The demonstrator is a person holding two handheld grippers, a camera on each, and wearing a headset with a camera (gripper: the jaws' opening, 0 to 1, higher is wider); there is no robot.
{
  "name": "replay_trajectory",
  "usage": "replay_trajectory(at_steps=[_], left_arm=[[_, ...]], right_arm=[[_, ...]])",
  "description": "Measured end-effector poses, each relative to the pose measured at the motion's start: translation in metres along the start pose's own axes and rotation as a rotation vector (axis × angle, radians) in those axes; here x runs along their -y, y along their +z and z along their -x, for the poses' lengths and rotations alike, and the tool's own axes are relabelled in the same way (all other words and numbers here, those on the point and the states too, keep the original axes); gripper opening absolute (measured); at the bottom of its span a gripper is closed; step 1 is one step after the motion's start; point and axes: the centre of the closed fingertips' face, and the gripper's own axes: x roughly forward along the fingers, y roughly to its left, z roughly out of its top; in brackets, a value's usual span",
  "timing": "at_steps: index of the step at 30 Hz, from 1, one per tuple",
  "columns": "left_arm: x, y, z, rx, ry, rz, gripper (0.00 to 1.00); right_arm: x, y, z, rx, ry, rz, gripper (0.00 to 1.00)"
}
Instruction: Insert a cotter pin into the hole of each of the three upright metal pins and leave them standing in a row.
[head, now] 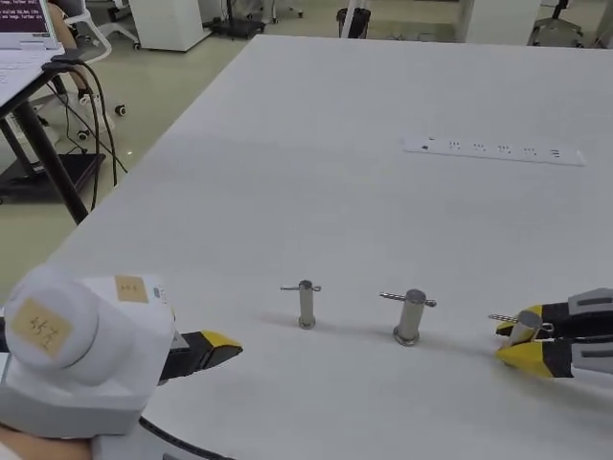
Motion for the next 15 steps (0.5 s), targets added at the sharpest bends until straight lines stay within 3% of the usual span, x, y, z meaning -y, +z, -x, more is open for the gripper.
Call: replay_trajectory(at_steps=[15], left_arm=[[0.0044, 0.0005, -0.0041, 0.000, -0.013, -0.010, 0.93]], right_arm=[[0.0019, 0.0038, 0.0029, 0.028, -0.013, -0.055, 0.12]])
